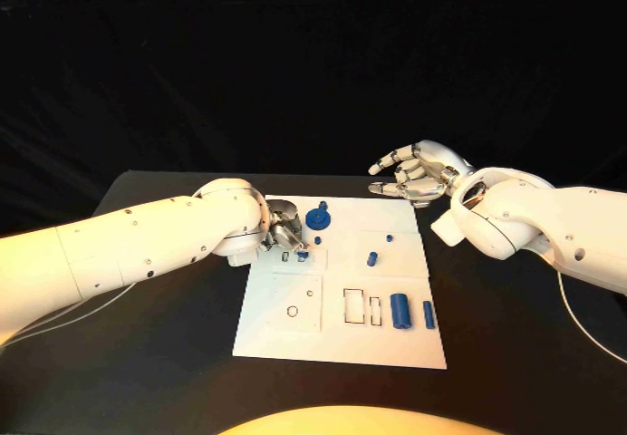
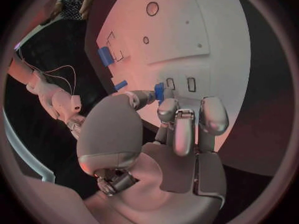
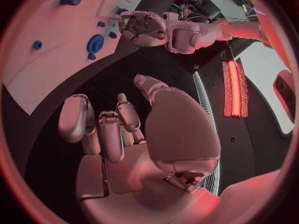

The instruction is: Assemble the parts on the task board

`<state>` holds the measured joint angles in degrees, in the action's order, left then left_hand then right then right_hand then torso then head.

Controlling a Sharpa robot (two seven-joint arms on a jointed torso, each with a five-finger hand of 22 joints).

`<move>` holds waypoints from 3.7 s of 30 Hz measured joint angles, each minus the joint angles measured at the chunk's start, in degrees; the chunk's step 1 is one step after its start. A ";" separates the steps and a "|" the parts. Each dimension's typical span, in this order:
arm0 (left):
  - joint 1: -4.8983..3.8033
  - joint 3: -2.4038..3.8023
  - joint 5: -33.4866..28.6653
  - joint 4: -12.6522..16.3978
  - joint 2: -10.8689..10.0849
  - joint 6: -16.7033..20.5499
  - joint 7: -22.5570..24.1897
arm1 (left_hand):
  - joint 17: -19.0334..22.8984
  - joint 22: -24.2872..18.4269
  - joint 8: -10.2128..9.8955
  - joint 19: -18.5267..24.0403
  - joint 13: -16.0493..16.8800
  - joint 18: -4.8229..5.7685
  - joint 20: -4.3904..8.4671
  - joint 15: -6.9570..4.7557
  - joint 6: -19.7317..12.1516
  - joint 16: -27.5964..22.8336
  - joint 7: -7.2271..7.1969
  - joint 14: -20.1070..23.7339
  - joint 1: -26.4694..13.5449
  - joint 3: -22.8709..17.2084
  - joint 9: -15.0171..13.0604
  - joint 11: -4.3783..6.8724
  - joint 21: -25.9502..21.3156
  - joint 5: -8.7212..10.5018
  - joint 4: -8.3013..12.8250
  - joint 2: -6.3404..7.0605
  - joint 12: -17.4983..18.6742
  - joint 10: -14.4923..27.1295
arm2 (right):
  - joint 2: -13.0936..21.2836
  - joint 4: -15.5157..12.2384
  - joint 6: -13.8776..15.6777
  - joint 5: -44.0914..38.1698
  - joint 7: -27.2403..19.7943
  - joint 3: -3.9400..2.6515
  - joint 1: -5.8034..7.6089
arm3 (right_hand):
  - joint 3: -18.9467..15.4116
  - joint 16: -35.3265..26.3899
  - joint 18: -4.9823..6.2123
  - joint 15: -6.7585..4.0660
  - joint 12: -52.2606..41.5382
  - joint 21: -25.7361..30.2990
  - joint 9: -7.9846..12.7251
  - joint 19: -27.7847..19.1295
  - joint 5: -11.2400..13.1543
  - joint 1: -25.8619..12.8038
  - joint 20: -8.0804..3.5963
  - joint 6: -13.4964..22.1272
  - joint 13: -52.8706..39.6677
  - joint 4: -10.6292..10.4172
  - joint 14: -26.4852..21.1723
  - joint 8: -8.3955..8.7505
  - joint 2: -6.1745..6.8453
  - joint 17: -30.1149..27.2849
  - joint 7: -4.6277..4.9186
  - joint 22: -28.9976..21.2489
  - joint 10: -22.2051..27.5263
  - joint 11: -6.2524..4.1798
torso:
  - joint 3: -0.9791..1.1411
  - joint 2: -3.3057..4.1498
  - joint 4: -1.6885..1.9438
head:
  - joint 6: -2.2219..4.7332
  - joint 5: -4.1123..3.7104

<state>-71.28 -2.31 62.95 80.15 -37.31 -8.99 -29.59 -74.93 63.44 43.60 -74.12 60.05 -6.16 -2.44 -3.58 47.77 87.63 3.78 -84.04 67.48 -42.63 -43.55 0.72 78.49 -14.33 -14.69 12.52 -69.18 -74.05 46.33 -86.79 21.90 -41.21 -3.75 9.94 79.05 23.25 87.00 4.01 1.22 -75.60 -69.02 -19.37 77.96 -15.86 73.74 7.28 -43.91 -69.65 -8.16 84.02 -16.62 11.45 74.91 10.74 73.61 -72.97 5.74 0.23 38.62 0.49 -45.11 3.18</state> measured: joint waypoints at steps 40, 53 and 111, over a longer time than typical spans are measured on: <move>0.54 -0.53 2.02 -1.13 0.67 -0.70 -1.13 | 0.01 0.25 0.26 -0.20 0.08 -0.01 0.20 0.01 0.59 0.00 -0.18 0.00 -1.13 0.00 -1.16 0.20 0.00 -1.17 0.00 0.67 0.00 -0.21 | -0.09 0.18 0.01 -0.57 -0.08 0.00 -0.19 | 0.01 0.00 0.83 0.00 0.00 0.00 -0.09 0.00 -0.45 0.00 0.00 0.00 0.04 0.01 0.00 0.00 0.00 0.03 0.00 0.03 0.00 0.00 | 0.03 0.04 0.00 | -0.46 0.38; 0.51 -0.49 2.02 -1.06 0.55 -1.61 -1.00 | 0.02 0.31 0.20 -0.41 0.07 -0.01 -0.01 0.01 0.67 0.00 -0.09 0.00 -1.20 0.00 -1.25 0.20 0.00 -1.40 0.00 0.74 0.00 -0.20 | -0.18 0.28 -0.01 -0.59 -0.08 0.00 -0.26 | 0.01 0.00 0.83 0.00 0.00 0.00 -0.08 0.00 -0.45 0.00 0.00 0.00 0.04 0.01 0.00 0.00 0.00 0.02 0.00 0.03 0.00 0.00 | 0.04 0.05 0.03 | -0.54 0.31; 0.08 -0.86 1.13 -4.01 3.09 -3.42 -2.50 | 0.03 0.76 0.96 -0.61 0.28 -0.01 0.19 -0.43 1.53 0.22 -0.56 -0.02 -6.44 -1.32 -2.63 0.83 0.22 -0.98 2.79 -1.78 -0.21 -1.28 | -0.08 0.48 -0.63 -0.55 0.05 0.01 -0.36 | -0.15 0.00 0.83 0.00 0.00 0.00 -0.16 0.00 -0.45 0.00 0.00 0.00 0.03 -0.15 0.00 -0.23 0.00 0.01 0.00 0.00 0.00 0.00 | 0.04 0.03 0.02 | -0.58 0.11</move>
<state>-71.20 -3.17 64.08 76.14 -34.22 -12.41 -32.09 -74.90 64.19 44.56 -74.73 60.33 -6.17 -2.25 -4.01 49.30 87.85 3.22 -84.06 61.05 -43.95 -46.18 1.54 78.70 -15.30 -11.90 10.74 -69.40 -75.32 46.25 -86.31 21.27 -41.76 -3.70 9.95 78.68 23.10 87.00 4.85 1.22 -75.60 -69.02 -19.53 77.97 -16.31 73.75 7.28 -43.91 -69.62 -8.30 84.02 -16.85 11.45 74.92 10.74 73.61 -72.97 5.74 0.27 38.64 0.52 -45.69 3.28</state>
